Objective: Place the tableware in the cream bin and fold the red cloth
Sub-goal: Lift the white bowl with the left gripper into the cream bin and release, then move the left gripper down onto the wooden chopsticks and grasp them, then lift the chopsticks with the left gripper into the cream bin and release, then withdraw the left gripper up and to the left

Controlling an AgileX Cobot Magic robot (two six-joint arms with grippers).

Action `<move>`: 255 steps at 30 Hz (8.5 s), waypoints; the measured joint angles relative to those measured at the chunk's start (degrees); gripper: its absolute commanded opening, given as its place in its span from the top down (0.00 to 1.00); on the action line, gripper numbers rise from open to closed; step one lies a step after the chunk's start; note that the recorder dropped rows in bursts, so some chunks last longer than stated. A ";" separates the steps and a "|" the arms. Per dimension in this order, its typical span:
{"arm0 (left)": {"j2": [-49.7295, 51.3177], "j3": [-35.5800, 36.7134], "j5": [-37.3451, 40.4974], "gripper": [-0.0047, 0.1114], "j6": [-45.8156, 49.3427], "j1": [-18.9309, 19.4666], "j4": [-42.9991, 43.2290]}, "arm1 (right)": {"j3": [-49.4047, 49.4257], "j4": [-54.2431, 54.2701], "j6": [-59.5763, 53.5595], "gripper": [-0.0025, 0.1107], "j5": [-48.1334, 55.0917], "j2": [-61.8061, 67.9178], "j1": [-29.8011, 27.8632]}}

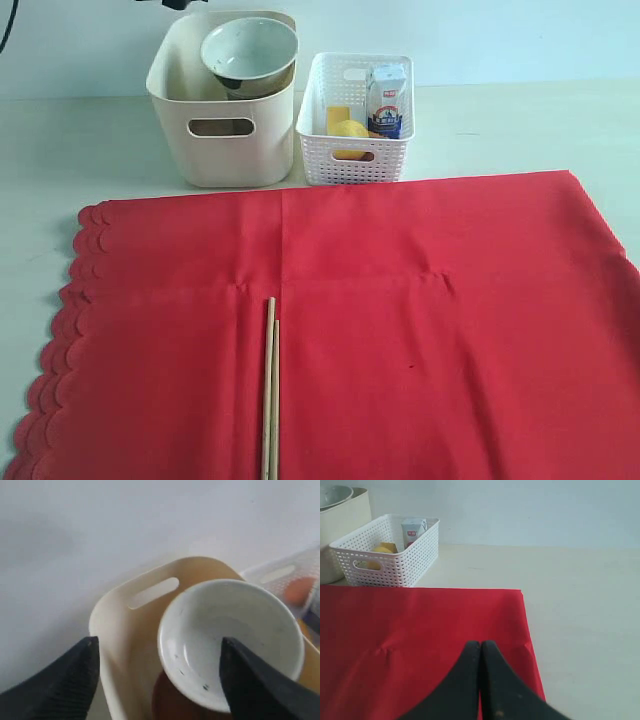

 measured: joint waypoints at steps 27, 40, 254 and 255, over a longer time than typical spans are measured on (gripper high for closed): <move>-15.35 15.48 34.32 0.49 -14.64 0.00 -5.38 | 0.00 0.00 0.00 0.98 0.00 0.00 0.00; -23.72 27.43 31.83 0.49 -20.81 -7.77 -2.56 | 0.00 0.00 0.00 0.98 0.00 0.00 0.00; -16.24 11.66 24.60 0.56 -26.57 -0.58 12.67 | 0.00 0.00 0.00 0.98 0.00 0.00 0.00; -17.19 12.11 25.47 0.56 -25.60 -0.58 11.21 | 0.00 0.00 0.00 0.98 0.00 0.00 0.00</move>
